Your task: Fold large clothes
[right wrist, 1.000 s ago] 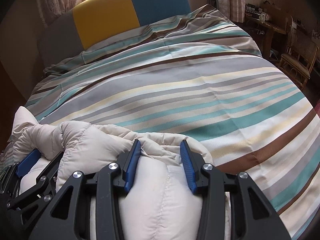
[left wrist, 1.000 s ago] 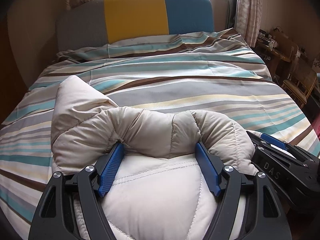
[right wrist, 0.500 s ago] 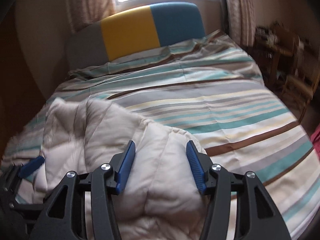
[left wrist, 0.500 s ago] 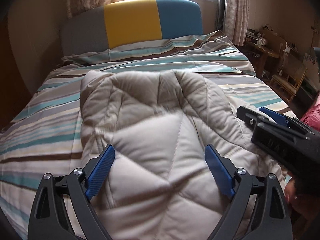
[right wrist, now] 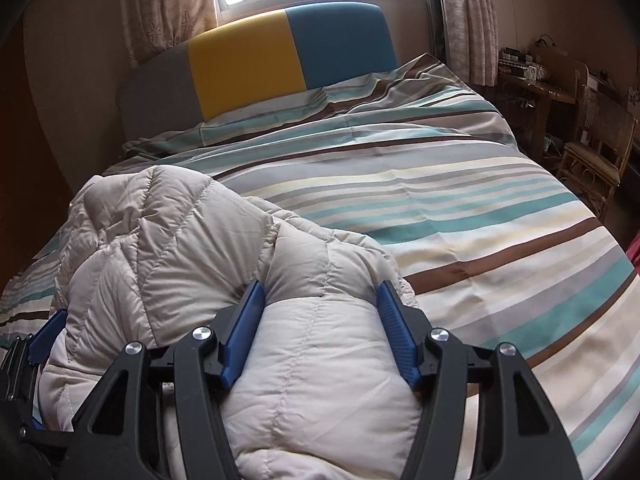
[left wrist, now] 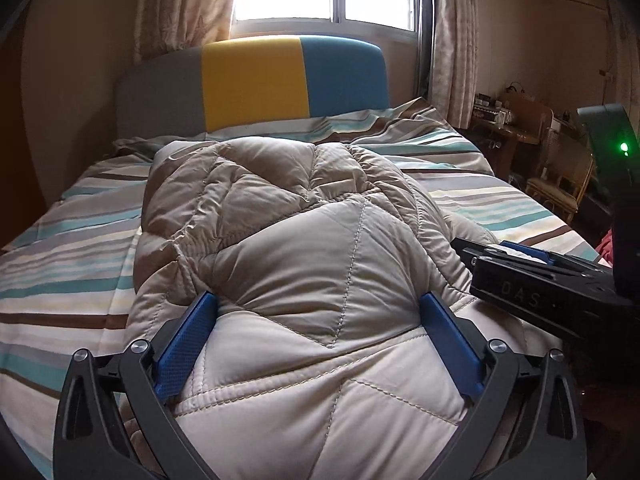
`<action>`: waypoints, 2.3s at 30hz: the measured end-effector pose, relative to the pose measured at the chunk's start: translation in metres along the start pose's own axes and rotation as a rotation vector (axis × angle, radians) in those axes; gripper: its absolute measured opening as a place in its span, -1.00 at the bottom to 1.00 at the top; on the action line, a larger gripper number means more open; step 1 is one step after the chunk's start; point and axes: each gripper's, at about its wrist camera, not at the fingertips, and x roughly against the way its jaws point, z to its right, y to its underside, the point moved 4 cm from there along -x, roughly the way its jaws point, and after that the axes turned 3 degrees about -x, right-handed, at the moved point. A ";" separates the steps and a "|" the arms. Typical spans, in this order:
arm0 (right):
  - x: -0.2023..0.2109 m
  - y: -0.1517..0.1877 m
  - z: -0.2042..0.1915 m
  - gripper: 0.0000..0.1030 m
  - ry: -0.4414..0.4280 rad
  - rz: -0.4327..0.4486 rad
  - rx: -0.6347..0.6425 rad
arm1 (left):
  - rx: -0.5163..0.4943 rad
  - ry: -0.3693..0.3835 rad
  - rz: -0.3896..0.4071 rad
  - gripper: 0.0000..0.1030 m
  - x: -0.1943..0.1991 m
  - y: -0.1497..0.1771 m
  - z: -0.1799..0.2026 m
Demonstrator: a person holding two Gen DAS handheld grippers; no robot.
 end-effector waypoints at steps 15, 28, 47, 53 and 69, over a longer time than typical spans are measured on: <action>0.019 -0.007 0.010 0.20 -0.057 0.026 -0.033 | -0.025 -0.014 -0.082 0.94 0.022 -0.037 -0.011; 0.067 0.009 0.048 0.69 -0.138 -0.107 -0.151 | 0.159 0.143 -0.212 0.94 0.020 -0.016 -0.081; 0.050 0.020 0.066 0.85 -0.237 -0.380 -0.259 | 0.235 0.440 -0.319 0.94 0.040 0.020 -0.096; 0.019 0.026 0.067 0.85 -0.294 -0.460 -0.298 | 0.264 0.457 -0.361 0.94 0.024 0.030 -0.091; 0.024 0.024 0.060 0.17 -0.491 -0.398 -0.333 | 0.155 0.478 -0.257 0.33 0.052 0.022 -0.059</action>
